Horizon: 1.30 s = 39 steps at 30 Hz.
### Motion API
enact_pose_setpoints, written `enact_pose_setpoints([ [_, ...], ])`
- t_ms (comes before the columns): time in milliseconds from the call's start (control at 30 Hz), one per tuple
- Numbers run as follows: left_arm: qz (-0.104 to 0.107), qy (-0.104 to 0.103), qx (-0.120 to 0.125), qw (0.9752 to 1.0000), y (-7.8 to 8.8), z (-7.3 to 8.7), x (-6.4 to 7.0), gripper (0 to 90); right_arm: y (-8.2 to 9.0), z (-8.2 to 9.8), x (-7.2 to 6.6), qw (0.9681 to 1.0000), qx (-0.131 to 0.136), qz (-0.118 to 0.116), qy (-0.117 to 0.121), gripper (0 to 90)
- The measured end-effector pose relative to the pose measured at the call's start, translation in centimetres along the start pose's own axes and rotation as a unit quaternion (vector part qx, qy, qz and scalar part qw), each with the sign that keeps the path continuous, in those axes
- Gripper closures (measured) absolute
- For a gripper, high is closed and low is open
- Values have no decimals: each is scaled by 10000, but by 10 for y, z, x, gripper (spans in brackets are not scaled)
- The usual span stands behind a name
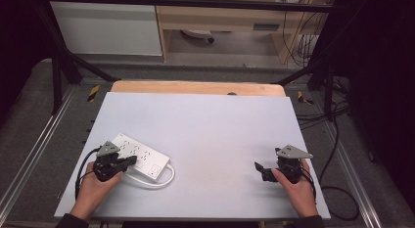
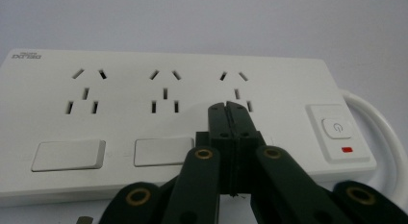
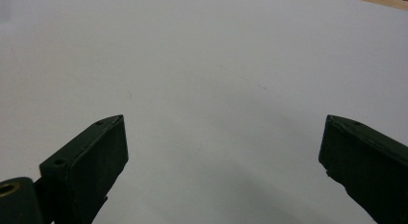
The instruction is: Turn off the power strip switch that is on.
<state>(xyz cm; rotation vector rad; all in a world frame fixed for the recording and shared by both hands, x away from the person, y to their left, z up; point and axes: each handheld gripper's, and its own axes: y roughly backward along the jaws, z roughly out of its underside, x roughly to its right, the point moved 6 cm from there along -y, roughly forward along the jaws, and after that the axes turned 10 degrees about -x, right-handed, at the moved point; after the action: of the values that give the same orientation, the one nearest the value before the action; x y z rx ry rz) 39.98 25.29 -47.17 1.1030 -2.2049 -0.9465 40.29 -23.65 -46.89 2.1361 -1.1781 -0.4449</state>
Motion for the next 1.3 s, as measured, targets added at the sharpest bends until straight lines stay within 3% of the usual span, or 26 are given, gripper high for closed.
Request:
enact_pose_setpoints([
  [1300, 15, -35, 82, 10000, 0, -1, 4, 900, 0, 0, 1, 10000, 11, -1, -8, 36],
])
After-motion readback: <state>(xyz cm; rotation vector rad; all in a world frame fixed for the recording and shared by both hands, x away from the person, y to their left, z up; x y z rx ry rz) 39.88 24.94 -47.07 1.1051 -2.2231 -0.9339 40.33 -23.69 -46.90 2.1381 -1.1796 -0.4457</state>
